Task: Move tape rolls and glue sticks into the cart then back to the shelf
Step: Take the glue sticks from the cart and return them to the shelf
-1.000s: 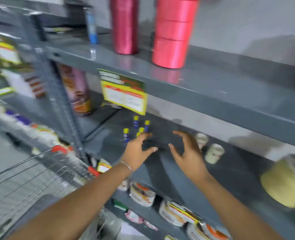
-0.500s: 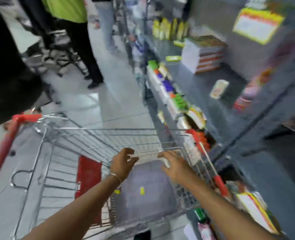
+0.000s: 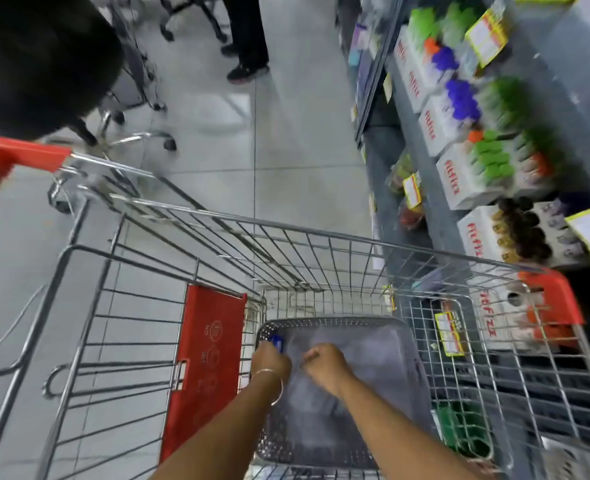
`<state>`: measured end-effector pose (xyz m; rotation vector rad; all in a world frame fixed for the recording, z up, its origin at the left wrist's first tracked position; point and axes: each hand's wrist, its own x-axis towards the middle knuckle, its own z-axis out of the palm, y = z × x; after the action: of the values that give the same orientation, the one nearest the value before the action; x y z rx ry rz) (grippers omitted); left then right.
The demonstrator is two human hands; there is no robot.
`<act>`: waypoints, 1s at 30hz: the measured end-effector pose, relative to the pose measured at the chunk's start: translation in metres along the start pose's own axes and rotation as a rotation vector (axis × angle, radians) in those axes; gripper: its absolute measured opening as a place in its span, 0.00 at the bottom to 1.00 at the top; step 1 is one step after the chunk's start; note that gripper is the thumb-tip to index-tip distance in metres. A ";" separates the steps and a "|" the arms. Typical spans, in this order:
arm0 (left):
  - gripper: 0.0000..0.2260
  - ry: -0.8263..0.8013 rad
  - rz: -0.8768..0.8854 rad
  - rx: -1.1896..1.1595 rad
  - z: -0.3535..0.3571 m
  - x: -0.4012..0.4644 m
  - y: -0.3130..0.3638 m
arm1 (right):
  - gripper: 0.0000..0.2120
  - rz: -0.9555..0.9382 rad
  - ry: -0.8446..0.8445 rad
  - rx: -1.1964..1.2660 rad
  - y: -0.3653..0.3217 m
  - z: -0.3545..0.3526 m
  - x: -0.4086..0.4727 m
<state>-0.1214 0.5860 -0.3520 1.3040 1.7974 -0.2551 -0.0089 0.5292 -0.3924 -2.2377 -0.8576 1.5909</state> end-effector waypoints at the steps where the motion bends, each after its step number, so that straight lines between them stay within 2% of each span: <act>1: 0.13 -0.009 -0.045 -0.032 0.004 0.005 0.001 | 0.09 0.025 -0.003 0.010 0.001 0.005 0.006; 4: 0.13 -0.001 -0.078 -0.047 0.014 0.018 0.001 | 0.13 0.070 0.019 0.067 0.006 0.019 0.024; 11: 0.13 -0.070 -0.028 0.115 0.020 0.043 0.002 | 0.06 0.125 0.035 0.350 -0.005 0.035 0.041; 15: 0.12 -0.117 -0.009 0.078 0.018 0.045 0.007 | 0.12 0.148 0.007 0.396 -0.001 0.031 0.049; 20: 0.07 -0.152 0.113 -0.056 0.009 0.023 0.027 | 0.10 0.140 -0.014 0.445 0.009 -0.004 0.044; 23: 0.04 -0.218 0.194 -0.179 -0.001 -0.005 0.049 | 0.07 0.040 0.054 0.430 -0.004 -0.042 0.016; 26: 0.05 -0.240 0.324 -0.281 -0.012 -0.050 0.074 | 0.18 -0.039 0.144 0.468 -0.023 -0.087 -0.034; 27: 0.04 -0.252 0.365 -0.327 -0.013 -0.068 0.081 | 0.18 -0.076 0.178 0.469 -0.027 -0.102 -0.055; 30: 0.05 -0.302 0.502 -0.476 -0.015 -0.131 0.100 | 0.09 -0.195 0.305 0.469 -0.025 -0.140 -0.125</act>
<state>-0.0361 0.5502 -0.2152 1.2391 1.1380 0.2322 0.0846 0.4907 -0.2326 -1.9231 -0.5315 1.1728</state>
